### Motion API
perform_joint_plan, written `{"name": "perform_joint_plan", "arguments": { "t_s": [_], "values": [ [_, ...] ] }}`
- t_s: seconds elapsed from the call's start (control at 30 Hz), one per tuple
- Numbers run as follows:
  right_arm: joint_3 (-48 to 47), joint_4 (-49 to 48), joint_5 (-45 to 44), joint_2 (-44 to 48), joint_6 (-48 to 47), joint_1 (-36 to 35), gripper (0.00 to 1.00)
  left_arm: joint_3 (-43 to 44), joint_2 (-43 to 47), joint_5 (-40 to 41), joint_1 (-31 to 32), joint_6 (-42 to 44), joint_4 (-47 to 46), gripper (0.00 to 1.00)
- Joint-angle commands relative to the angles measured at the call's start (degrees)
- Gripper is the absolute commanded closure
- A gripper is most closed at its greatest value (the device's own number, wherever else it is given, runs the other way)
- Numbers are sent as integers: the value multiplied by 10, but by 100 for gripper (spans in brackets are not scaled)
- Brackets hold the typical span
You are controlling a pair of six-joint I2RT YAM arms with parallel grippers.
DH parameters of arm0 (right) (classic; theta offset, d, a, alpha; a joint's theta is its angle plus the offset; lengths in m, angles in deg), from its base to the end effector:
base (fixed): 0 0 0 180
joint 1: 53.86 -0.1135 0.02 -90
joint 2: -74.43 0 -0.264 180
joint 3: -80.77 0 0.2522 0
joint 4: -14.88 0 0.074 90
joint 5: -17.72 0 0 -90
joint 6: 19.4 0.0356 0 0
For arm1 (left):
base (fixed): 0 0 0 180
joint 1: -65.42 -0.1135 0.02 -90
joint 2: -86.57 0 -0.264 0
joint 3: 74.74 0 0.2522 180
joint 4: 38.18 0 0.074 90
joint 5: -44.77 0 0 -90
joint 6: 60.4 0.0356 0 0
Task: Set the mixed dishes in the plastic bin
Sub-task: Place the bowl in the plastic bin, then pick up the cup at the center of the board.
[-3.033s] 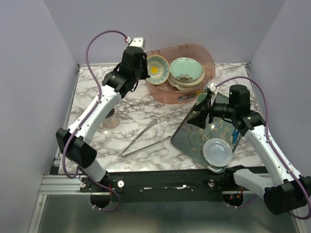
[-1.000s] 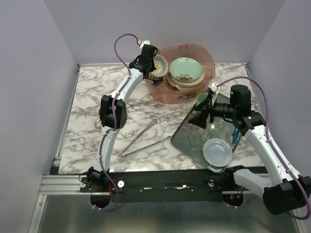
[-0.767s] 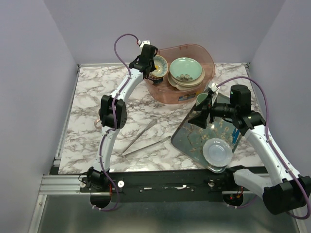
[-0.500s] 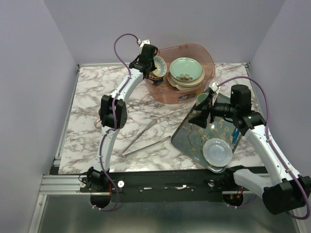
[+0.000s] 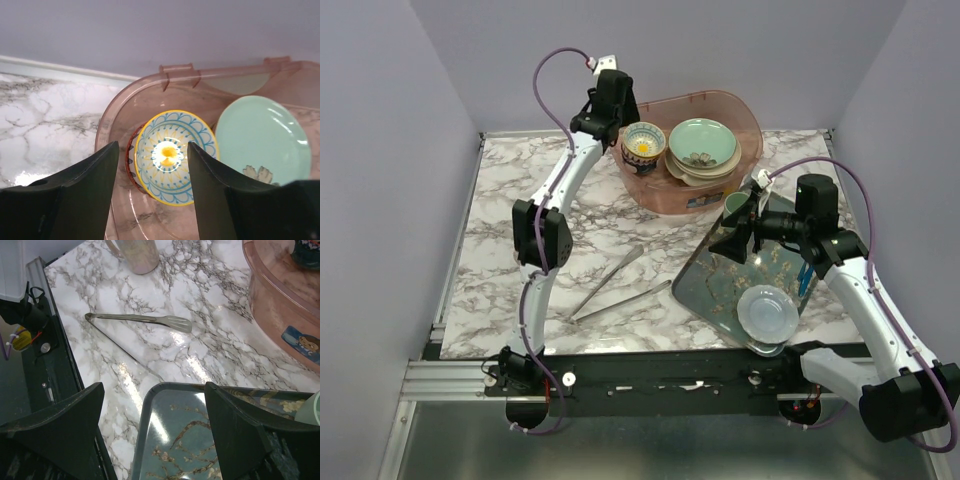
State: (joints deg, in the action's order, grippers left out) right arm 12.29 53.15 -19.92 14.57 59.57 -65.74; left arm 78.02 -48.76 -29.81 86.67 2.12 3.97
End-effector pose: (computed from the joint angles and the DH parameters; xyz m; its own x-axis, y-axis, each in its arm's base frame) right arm 0.2095 0.0729 0.3322 -0.3223 -0.1872 -0.9280 -0.8770 0.4280 0.2182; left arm 0.5130 -0.1893 0.3293 -0.4031 -0.3205 -0.8572 -0.0696 0.9447 -0.3205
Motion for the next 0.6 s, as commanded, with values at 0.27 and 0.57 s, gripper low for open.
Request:
{"name": "perform_joint_plan", "arguments": {
  "t_s": [0.27, 0.57],
  "values": [
    [9, 7, 34, 25, -35, 8, 10, -215, 253, -141, -5, 20, -105, 19],
    [11, 12, 63, 41, -58, 9, 10, -431, 446, -184, -6, 21, -174, 10]
  ]
}}
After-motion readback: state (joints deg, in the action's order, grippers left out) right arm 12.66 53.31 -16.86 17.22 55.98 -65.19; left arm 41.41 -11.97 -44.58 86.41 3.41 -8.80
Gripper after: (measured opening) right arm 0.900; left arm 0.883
